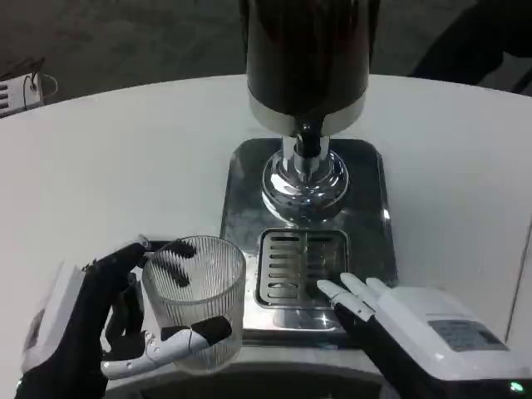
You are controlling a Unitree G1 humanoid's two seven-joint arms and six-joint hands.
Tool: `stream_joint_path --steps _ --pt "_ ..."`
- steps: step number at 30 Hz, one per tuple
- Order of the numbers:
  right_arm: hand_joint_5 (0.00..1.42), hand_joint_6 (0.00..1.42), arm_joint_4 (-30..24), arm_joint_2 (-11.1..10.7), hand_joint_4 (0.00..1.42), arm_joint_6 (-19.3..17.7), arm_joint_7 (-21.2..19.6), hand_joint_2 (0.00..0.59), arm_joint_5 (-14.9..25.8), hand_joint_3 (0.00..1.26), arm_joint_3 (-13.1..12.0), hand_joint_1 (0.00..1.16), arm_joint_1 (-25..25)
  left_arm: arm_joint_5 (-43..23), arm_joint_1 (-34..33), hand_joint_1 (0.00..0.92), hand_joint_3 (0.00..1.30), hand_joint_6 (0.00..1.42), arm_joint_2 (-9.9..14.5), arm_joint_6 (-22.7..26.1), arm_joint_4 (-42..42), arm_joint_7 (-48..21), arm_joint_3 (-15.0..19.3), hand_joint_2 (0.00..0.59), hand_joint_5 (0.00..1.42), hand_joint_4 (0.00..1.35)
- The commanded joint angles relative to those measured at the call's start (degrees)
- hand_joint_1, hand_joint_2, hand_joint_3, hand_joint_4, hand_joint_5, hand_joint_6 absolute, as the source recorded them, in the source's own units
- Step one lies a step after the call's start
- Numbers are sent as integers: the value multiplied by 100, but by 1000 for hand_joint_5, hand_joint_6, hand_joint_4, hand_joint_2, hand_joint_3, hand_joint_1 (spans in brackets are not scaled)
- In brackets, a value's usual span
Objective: Grasp the cup under the faucet to collect the drink, then remove the cup.
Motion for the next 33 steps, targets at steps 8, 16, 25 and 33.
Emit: stream_joint_path --steps 8,16,25,33 --pt "0 0 -291 -111 0 -44 -31 444 112 83 -116 541 177 440 -1097 588 966 1424 13 -108 1237 688 -363 0 1287 1086" --pt "0 0 -386 5 0 23 -26 444 268 83 -183 541 291 701 -1890 588 966 1424 93 -176 2002 1018 -695 0 1287 1086" --pt "0 0 -388 -42 0 -78 14 444 490 84 -439 542 326 1051 -2443 586 966 1424 77 -85 2614 1365 -1143 0 1287 1086" --pt "0 0 -388 -35 0 -235 7 444 697 85 -632 542 449 1488 -2911 582 966 1424 53 122 2963 1770 -1550 0 1287 1086"
